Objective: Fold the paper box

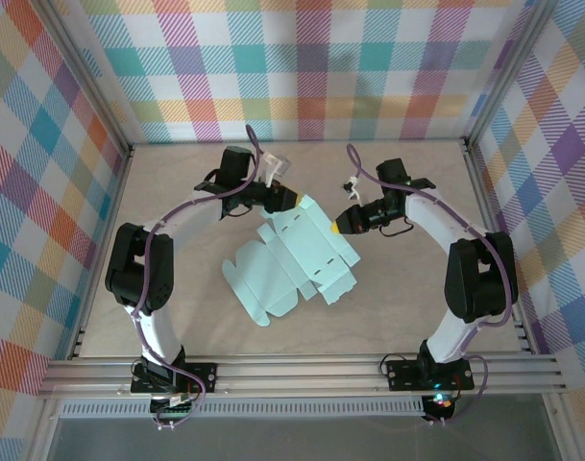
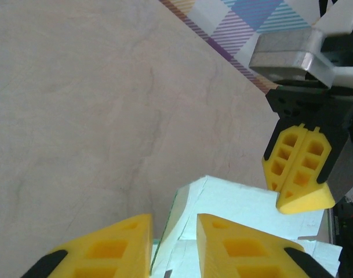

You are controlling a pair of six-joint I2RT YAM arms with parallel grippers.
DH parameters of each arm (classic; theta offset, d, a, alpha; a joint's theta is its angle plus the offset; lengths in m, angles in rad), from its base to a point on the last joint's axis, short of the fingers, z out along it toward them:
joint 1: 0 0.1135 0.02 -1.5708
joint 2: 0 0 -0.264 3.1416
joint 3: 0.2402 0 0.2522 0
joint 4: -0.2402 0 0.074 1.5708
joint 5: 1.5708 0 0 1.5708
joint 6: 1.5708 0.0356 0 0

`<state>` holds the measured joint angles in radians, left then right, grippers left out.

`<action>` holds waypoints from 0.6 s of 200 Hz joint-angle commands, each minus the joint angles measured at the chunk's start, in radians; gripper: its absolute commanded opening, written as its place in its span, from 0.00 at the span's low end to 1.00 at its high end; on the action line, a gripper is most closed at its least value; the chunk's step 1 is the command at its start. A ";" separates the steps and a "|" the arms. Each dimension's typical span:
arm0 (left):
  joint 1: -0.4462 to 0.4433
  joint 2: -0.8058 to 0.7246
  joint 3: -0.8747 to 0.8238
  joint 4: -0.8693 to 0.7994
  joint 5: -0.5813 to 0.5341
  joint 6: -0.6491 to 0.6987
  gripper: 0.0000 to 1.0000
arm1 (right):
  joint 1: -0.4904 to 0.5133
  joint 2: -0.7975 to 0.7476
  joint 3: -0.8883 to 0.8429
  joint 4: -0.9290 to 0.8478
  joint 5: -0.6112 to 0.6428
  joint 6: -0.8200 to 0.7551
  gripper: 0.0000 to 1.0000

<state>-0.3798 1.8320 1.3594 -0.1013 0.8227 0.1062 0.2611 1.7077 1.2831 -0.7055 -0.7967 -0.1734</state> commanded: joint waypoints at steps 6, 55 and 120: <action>-0.010 0.004 0.035 -0.062 0.053 0.084 0.13 | -0.004 -0.002 0.033 -0.026 -0.050 -0.024 0.00; -0.024 -0.017 0.040 -0.137 0.038 0.152 0.01 | -0.006 -0.005 0.043 -0.015 -0.029 0.027 0.00; -0.257 -0.197 -0.230 0.183 -0.614 0.131 0.00 | -0.005 -0.029 0.038 -0.018 0.043 0.207 0.00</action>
<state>-0.5396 1.7145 1.2201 -0.0696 0.4946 0.2291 0.2611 1.7077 1.2995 -0.7647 -0.7479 -0.0578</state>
